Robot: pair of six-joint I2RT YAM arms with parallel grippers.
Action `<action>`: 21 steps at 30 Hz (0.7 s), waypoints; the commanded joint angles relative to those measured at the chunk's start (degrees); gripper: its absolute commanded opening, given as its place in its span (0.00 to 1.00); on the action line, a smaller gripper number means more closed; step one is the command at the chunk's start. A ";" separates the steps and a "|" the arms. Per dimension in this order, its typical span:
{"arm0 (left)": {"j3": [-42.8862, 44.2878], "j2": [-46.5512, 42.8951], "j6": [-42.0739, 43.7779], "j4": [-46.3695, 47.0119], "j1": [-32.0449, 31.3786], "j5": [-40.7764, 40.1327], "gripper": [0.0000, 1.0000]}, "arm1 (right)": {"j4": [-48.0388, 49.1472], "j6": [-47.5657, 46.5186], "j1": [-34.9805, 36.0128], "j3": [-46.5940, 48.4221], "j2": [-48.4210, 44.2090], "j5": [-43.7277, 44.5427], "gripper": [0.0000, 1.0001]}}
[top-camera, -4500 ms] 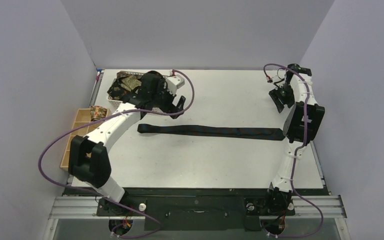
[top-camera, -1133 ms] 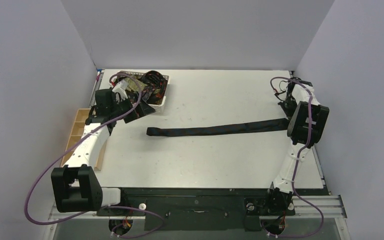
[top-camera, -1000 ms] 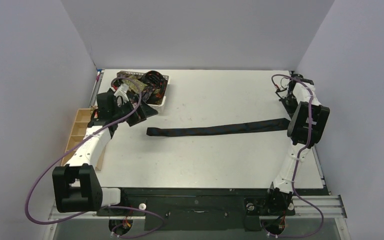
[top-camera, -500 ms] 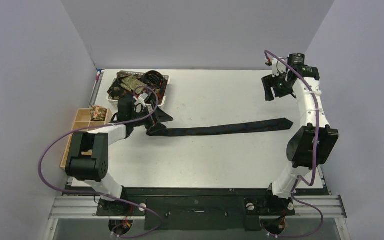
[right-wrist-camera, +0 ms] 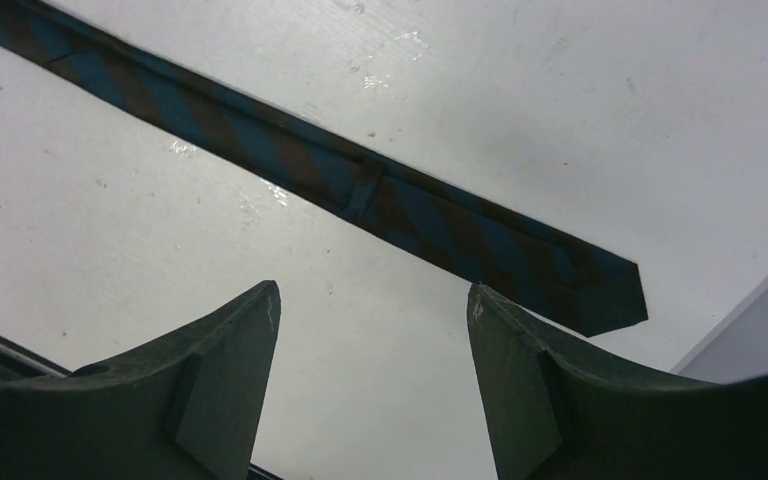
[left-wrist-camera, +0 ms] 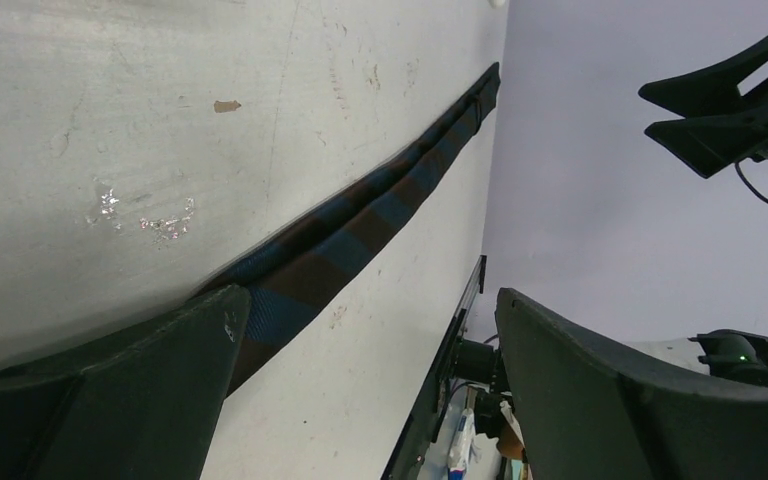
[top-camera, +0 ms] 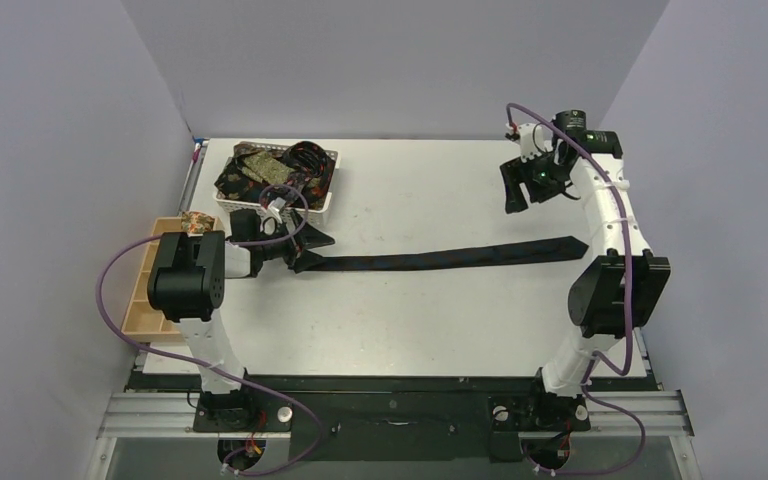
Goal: Roll the ties
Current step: Flatten out the tie at the center of the board.
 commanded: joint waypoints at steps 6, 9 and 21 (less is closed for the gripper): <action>-3.26 2.58 0.14 5.07 2.08 -2.89 0.98 | 0.44 -6.74 11.58 -6.36 -2.74 3.14 0.61; -4.15 -4.21 -2.62 7.05 1.42 -2.86 0.98 | 3.69 -6.80 17.64 -7.36 -1.93 4.75 0.61; -0.89 -25.65 -3.42 -10.75 18.90 -6.67 0.97 | 16.70 -3.94 39.47 2.43 12.31 8.53 0.60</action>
